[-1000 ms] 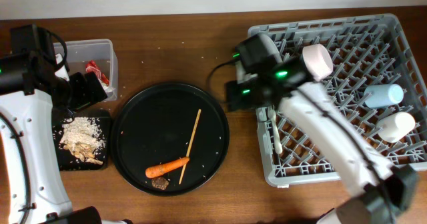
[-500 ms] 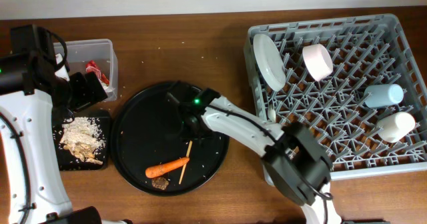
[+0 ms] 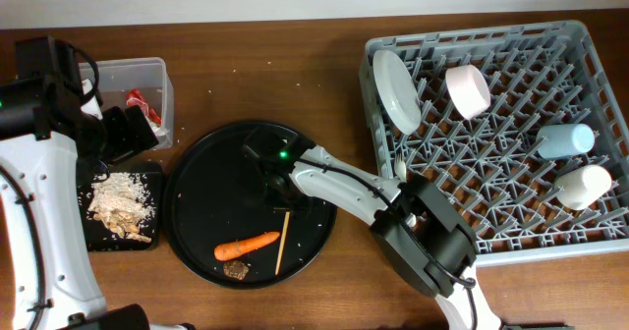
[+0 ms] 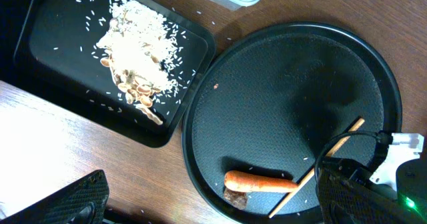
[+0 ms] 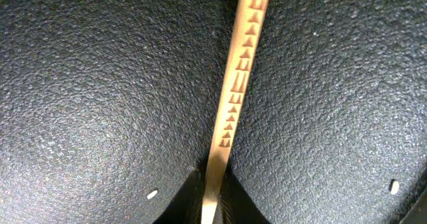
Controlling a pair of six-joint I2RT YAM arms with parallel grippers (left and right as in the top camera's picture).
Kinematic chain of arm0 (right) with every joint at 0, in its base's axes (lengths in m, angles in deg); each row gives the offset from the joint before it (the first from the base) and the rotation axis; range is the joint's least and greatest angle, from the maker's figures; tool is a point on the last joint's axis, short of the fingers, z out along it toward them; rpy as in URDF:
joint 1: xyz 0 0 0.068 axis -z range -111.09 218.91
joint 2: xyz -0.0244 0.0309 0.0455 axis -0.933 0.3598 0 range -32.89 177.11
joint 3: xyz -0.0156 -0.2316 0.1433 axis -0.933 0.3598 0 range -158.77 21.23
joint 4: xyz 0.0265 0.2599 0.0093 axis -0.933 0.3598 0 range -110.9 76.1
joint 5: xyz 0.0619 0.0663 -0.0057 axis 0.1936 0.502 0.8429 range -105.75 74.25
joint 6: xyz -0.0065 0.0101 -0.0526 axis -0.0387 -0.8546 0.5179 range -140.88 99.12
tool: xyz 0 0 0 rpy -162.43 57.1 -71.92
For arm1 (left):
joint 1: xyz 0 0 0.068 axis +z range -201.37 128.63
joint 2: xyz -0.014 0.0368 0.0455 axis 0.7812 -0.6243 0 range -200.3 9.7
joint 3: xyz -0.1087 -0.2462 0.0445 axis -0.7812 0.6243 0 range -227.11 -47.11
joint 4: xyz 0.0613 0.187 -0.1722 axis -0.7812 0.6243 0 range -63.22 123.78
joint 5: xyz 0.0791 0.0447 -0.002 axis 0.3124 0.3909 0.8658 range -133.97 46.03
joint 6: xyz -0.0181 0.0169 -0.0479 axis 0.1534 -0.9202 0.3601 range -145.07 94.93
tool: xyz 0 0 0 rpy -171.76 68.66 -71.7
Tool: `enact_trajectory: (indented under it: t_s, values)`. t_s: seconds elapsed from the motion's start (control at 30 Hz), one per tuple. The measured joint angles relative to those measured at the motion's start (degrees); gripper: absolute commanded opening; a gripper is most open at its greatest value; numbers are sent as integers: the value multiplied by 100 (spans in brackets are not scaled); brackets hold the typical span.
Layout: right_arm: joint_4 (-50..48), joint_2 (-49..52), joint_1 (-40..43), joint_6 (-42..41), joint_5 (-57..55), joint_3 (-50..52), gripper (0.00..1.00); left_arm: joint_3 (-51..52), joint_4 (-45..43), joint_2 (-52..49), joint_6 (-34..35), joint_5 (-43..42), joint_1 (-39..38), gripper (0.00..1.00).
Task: Sort waste into correct bins and load items into the dishwasher rack
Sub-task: 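Grasp the wooden chopstick on the round tray with the right gripper, then insert the wooden chopstick upright into the rack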
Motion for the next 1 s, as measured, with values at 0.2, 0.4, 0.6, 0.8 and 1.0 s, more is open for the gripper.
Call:
enact_trajectory:
  t_s: [0.2,0.4,0.6,0.8,1.0]
  values:
    - [26,0,17,-118,-42,-24,4,0,-2,0,0,-2,0,99]
    - [1139,15,227,356,-190,-660,4,0,-2,0,0,-4,0,99]
    - [2413,-577,678,1429,-949,-1248,4,0,-2,0,0,-4,0,99]
    - [3440,-1504,1631,2490,-1204,-1353,4,0,0,0,0,-7,0,99]
    - [3519,-1523,2350,3171,-1270,-1091,4,0,0,0,0,-4,0,99]
